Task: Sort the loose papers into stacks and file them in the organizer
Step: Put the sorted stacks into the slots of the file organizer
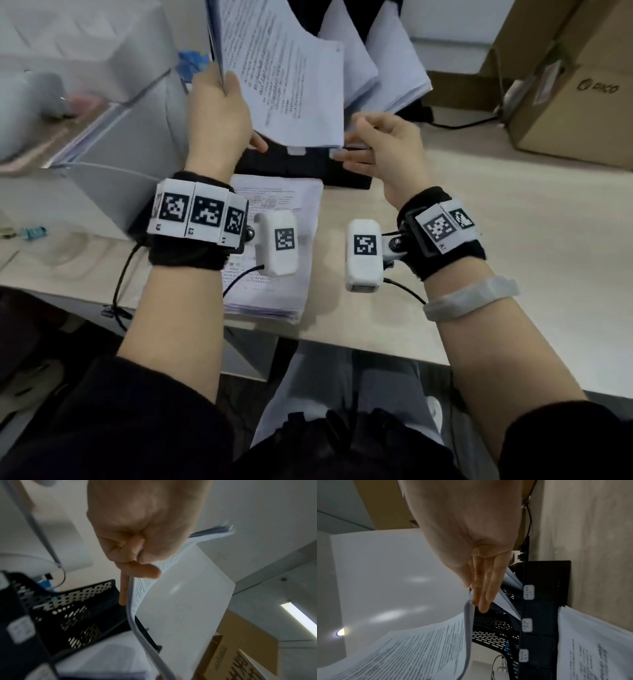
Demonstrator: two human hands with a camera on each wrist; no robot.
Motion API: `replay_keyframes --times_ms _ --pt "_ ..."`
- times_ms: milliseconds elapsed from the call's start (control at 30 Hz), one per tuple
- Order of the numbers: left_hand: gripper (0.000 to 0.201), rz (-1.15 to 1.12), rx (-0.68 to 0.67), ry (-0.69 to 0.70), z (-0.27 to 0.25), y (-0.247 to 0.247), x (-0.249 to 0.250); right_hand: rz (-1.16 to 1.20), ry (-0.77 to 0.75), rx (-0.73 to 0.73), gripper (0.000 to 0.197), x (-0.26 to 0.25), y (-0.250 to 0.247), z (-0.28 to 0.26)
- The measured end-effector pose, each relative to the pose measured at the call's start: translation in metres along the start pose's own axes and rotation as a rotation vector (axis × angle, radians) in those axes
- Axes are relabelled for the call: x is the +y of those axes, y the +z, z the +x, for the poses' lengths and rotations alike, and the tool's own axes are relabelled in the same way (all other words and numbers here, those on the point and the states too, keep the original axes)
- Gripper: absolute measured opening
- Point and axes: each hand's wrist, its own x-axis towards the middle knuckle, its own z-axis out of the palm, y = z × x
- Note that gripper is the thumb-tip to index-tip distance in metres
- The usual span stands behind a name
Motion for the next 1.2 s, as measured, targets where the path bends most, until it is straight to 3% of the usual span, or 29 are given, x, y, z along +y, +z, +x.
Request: replay_keyframes --times_ms 67,167,333,633,900,1033,1200 --pt "0.025 0.075 0.070 0.040 0.018 -0.006 -0.004 -0.002 0.016 0.009 0.016 0.000 0.001 0.009" --pt "0.040 0.252 0.141 0.063 0.039 -0.007 -0.007 -0.046 0.031 0.051 0.008 0.007 0.001 0.024" --pt "0.031 0.462 0.185 0.078 0.061 0.003 -0.017 -0.176 0.071 0.097 0.008 0.028 -0.005 0.047" --pt "0.032 0.687 0.086 0.106 0.087 0.033 -0.037 -0.253 0.137 0.154 0.016 0.052 -0.012 0.079" --pt "0.038 0.713 0.004 0.120 0.106 0.055 -0.048 -0.285 0.143 0.120 0.017 0.063 -0.014 0.091" --pt "0.035 0.753 -0.066 0.080 0.112 0.059 -0.059 -0.268 0.172 0.101 0.019 0.064 -0.014 0.095" --pt "0.034 0.792 -0.058 0.028 0.116 0.059 -0.069 -0.253 0.191 0.090 0.019 0.063 -0.015 0.096"
